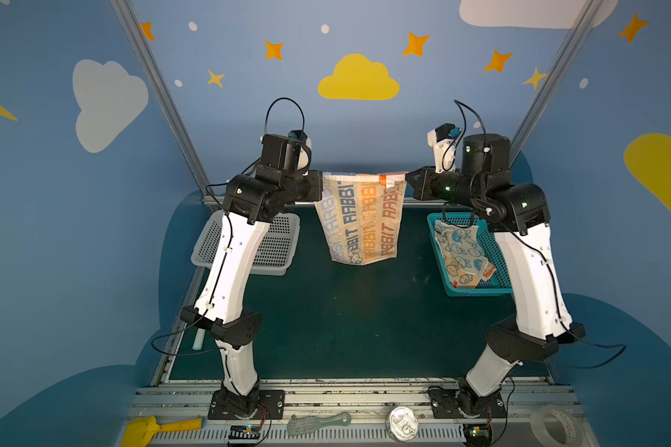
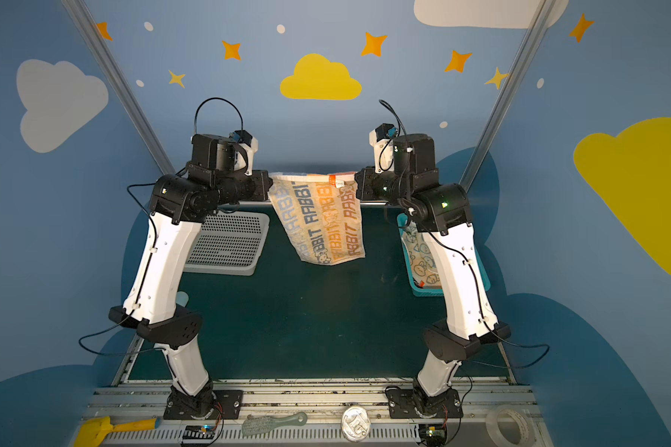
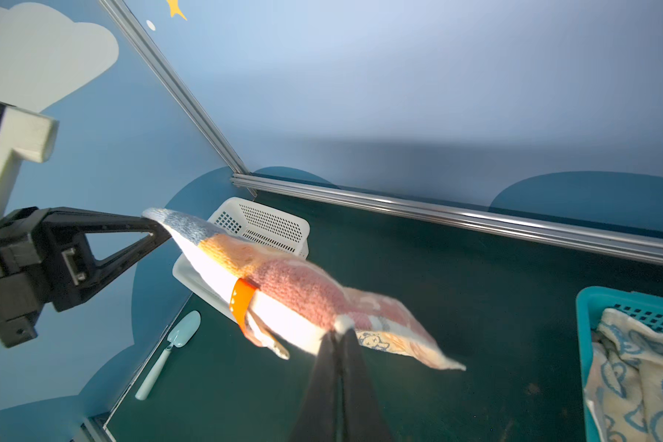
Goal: Fold and stack the towels
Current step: 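Raise both grippers high, spreading the towel so it hangs open between them, then lower the spread towel flat onto the table center with both grippers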
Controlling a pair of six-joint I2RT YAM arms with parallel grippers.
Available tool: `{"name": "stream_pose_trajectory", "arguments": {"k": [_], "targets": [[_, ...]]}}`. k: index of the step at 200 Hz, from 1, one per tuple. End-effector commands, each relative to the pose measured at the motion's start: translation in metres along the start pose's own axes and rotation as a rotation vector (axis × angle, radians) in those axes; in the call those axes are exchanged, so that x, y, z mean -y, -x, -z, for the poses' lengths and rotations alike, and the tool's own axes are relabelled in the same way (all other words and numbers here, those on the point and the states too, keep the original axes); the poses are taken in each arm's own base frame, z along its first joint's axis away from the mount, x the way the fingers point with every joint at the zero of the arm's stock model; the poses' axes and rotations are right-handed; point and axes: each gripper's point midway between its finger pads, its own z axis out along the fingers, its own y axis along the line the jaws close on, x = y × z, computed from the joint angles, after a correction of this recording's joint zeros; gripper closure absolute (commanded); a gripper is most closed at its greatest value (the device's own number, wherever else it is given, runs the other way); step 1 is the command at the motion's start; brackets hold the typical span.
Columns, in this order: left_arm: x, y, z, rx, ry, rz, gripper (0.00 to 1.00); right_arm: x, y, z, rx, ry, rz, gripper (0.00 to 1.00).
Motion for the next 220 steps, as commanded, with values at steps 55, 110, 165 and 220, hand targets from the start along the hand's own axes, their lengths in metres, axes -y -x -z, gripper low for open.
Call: {"name": "stream_pose_trajectory", "arguments": {"k": [55, 110, 165, 220], "targets": [[0.052, -0.010, 0.107, 0.090, -0.113, -0.028, 0.97, -0.031, -0.008, 0.099, 0.121, 0.112, 0.105, 1.00], [0.056, -0.032, 0.091, 0.013, -0.137, 0.060, 0.97, -0.018, -0.021, 0.075, 0.074, 0.100, 0.060, 1.00], [0.005, -0.050, -0.016, -0.151, -0.069, 0.152, 0.97, 0.053, -0.056, -0.028, -0.147, -0.045, -0.105, 1.00], [-0.032, -0.081, -0.136, -0.285, -0.066, 0.203, 0.97, 0.115, -0.106, -0.129, -0.304, -0.094, -0.231, 1.00]]}}
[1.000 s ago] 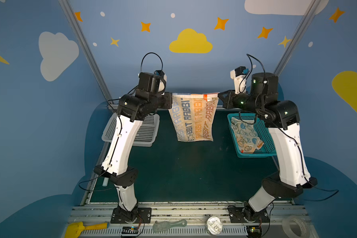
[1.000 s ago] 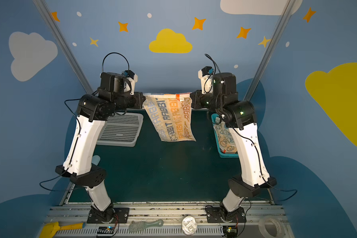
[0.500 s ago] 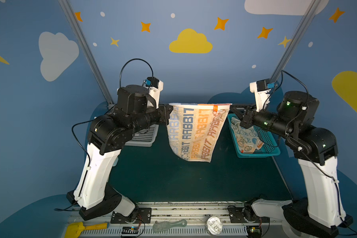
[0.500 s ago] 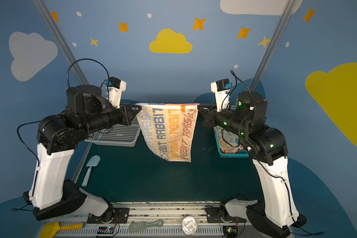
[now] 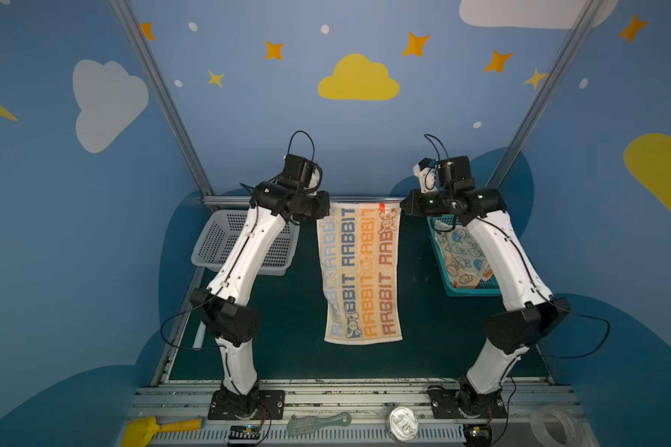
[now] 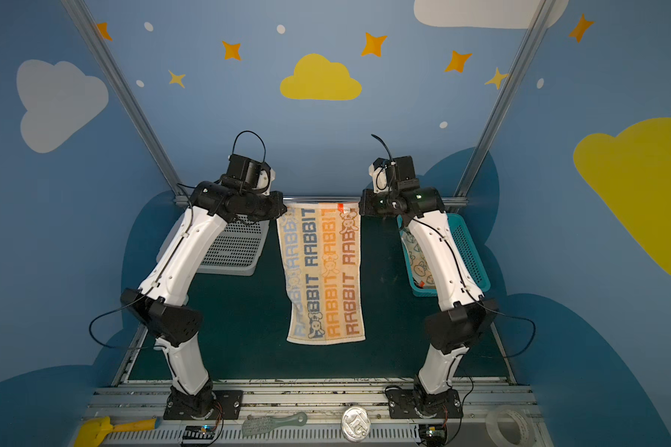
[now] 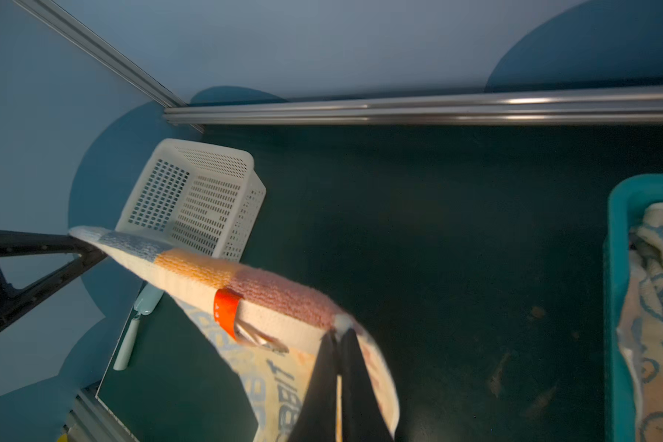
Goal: Fold and stack the towels
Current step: 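Lower the spread towel flat onto the table center with both grippers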
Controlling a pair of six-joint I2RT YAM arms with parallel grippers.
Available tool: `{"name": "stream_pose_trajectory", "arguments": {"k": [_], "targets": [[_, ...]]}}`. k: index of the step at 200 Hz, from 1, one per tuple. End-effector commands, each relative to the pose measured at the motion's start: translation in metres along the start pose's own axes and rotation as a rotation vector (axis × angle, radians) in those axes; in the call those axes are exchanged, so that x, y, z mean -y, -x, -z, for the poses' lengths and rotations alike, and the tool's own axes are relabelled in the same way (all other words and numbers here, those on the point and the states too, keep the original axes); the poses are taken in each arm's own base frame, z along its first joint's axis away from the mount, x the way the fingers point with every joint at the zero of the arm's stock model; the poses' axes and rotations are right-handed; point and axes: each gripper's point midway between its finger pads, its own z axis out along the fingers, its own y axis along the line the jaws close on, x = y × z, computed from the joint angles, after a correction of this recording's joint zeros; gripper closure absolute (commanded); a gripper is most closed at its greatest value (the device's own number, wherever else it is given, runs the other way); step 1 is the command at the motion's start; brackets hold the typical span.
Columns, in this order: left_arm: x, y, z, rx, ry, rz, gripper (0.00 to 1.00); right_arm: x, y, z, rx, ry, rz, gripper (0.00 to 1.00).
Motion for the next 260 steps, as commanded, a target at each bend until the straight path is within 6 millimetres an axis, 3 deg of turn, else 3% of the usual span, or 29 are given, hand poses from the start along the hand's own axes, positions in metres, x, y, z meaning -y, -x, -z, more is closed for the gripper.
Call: {"name": "stream_pose_trajectory", "arguments": {"k": [1, 24, 48, 73, 92, 140, 172, 216, 260], "targets": [[0.000, 0.016, -0.028, 0.011, -0.057, -0.004, 0.97, 0.015, 0.010, -0.022, 0.009, 0.002, -0.047, 1.00], [-0.014, 0.019, -0.072, -0.034, -0.062, 0.007, 0.97, 0.037, 0.013, -0.056, -0.019, -0.013, -0.077, 1.00], [-0.034, 0.016, -0.106, -0.090, -0.053, 0.040, 0.97, 0.050, 0.005, -0.086, -0.081, 0.018, -0.105, 1.00], [-0.045, -0.004, -0.126, -0.171, -0.053, 0.048, 0.97, 0.063, -0.017, -0.108, -0.173, 0.021, -0.168, 1.00], [-0.054, -0.026, -0.135, -0.226, -0.027, 0.047, 0.97, 0.069, -0.041, -0.114, -0.251, 0.008, -0.212, 1.00], [-0.075, -0.092, -0.136, -0.308, 0.014, 0.092, 0.97, 0.080, -0.107, -0.110, -0.401, -0.036, -0.319, 1.00], [-0.085, -0.144, -0.135, -0.373, 0.036, 0.124, 0.97, 0.076, -0.157, -0.105, -0.470, -0.011, -0.363, 1.00], [-0.099, -0.197, -0.122, -0.424, 0.101, 0.135, 0.97, 0.066, -0.215, -0.087, -0.567, -0.030, -0.359, 1.00], [-0.104, -0.244, -0.124, -0.508, 0.135, 0.133, 0.97, 0.066, -0.268, -0.103, -0.677, -0.041, -0.391, 1.00]]}}
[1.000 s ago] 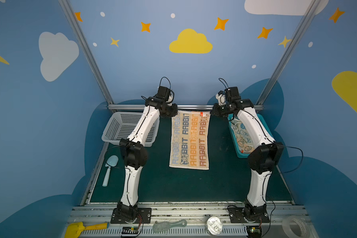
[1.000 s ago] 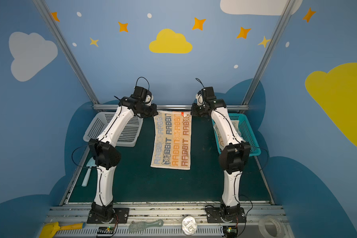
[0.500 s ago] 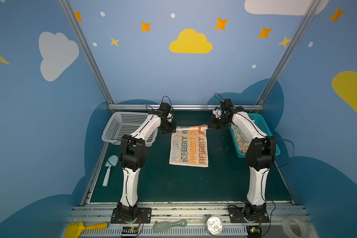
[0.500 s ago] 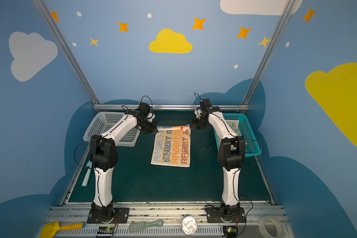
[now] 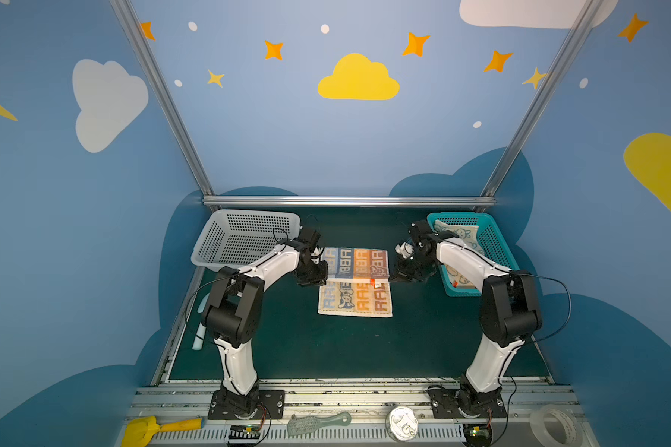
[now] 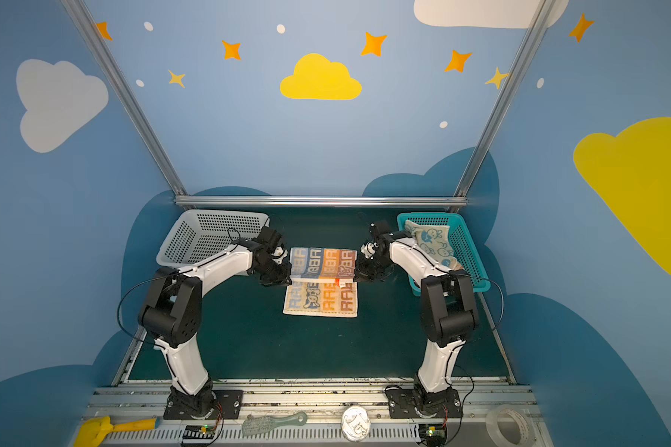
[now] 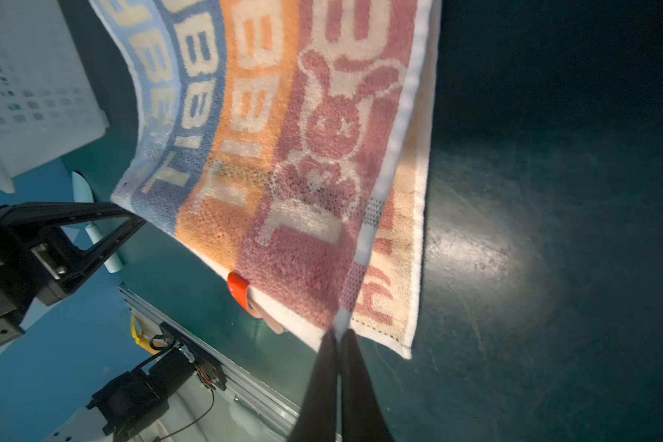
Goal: Fold and stack the towels
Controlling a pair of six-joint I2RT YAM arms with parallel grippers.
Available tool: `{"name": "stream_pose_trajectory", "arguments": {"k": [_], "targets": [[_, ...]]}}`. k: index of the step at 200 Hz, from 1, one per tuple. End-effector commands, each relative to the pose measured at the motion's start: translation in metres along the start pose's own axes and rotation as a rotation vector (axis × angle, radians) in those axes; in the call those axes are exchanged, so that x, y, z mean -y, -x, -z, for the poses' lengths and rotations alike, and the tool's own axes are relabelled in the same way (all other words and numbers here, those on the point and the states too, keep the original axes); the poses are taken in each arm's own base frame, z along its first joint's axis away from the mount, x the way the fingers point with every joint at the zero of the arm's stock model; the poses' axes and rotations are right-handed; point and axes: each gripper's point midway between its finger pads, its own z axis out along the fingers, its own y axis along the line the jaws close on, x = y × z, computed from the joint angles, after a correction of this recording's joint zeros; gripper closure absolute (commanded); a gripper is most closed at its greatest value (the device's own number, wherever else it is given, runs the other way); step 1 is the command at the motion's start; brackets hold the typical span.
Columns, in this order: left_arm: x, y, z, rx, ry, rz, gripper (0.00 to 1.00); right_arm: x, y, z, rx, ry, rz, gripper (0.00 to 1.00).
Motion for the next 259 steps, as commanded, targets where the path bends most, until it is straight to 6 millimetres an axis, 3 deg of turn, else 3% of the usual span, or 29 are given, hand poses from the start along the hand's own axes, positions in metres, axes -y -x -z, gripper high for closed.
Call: {"name": "stream_pose_trajectory", "arguments": {"k": [1, 52, 95, 121, 170, 210, 234, 259], "targets": [[-0.009, -0.009, -0.006, -0.002, 0.045, 0.013, 0.97, 0.012, -0.011, -0.021, -0.041, -0.020, -0.034, 1.00], [-0.019, -0.016, -0.032, -0.072, 0.083, 0.017, 0.97, 0.031, -0.011, -0.059, -0.097, -0.056, -0.078, 1.00], [-0.024, 0.013, -0.040, -0.076, 0.141, -0.006, 0.97, 0.030, 0.015, -0.064, -0.089, -0.056, -0.094, 1.00], [-0.018, 0.039, -0.032, -0.063, 0.140, -0.017, 0.97, 0.019, 0.037, -0.054, -0.073, -0.028, -0.089, 1.00], [0.003, 0.075, 0.025, 0.048, 0.151, -0.080, 0.97, -0.015, 0.063, 0.003, 0.024, -0.007, -0.022, 1.00], [0.008, 0.066, 0.050, 0.081, 0.137, -0.086, 0.97, -0.026, 0.056, 0.031, 0.063, -0.004, 0.006, 1.00], [0.007, 0.051, 0.054, 0.082, 0.122, -0.075, 0.97, -0.020, 0.042, 0.029, 0.052, -0.006, -0.004, 1.00], [0.004, 0.031, 0.041, 0.055, 0.106, -0.063, 0.97, -0.009, 0.027, 0.018, 0.033, -0.014, -0.019, 1.00]]}}
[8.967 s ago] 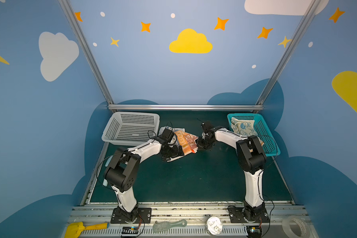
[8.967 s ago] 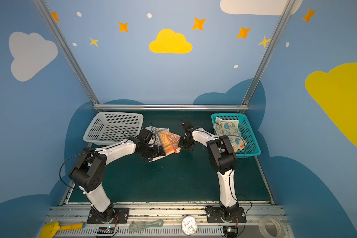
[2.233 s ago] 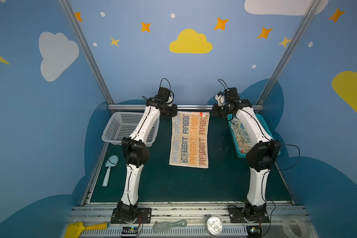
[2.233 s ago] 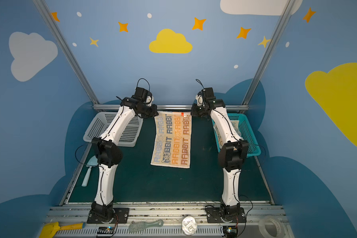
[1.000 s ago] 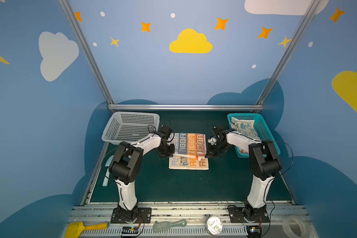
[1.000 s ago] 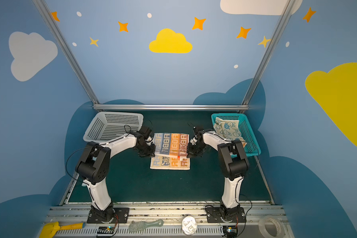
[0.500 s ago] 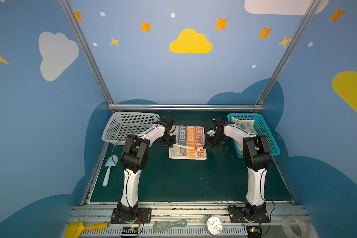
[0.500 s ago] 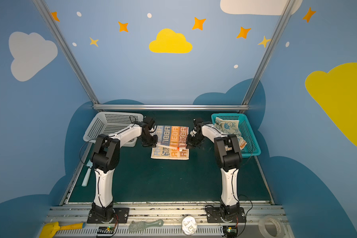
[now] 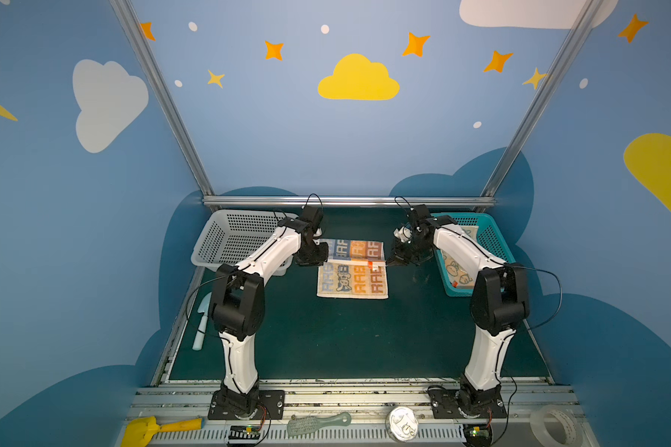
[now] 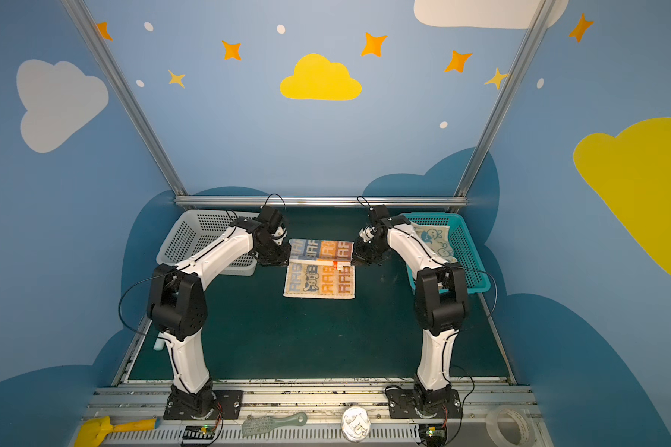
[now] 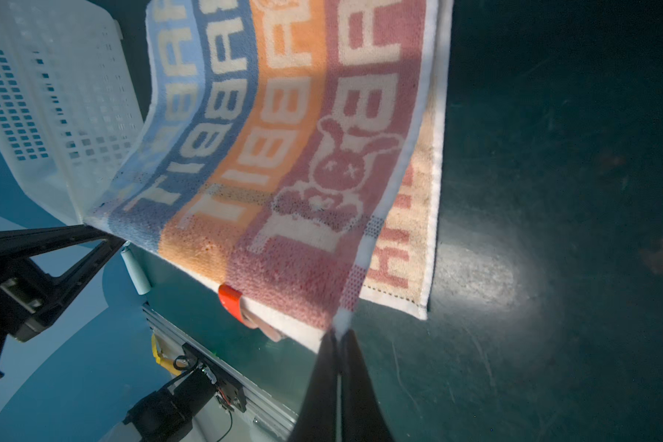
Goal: Fold and stack the towels
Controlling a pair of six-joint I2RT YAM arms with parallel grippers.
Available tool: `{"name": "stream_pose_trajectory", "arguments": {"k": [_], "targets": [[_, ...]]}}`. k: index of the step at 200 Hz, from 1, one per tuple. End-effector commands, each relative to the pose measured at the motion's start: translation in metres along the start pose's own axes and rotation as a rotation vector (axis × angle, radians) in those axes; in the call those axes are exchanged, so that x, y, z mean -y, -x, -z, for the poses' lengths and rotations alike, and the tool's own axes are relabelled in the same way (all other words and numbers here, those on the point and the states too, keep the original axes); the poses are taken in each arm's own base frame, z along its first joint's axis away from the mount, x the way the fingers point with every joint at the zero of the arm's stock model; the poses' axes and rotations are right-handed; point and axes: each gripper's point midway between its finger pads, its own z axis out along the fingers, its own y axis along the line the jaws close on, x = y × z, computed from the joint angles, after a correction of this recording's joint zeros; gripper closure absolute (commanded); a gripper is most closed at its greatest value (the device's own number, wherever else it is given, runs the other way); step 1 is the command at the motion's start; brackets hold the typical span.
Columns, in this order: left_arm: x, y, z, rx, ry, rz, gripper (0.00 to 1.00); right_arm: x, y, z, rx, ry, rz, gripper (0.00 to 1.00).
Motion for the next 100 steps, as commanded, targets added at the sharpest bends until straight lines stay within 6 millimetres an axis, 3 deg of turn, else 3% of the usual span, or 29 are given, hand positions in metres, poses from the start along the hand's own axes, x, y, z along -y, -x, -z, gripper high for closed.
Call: {"name": "stream_pose_trajectory", "arguments": {"k": [1, 49, 100], "targets": [[-0.006, -0.021, -0.008, -0.039, 0.008, 0.022, 0.97, 0.016, -0.019, -0.006, -0.033, -0.037, -0.024, 1.00], [-0.007, -0.064, -0.044, -0.128, -0.010, 0.049, 0.97, 0.043, -0.045, -0.036, -0.095, -0.058, -0.067, 1.00], [0.000, -0.082, -0.066, -0.172, -0.025, 0.056, 0.97, 0.062, -0.056, -0.059, -0.141, -0.085, -0.090, 1.00]]}}
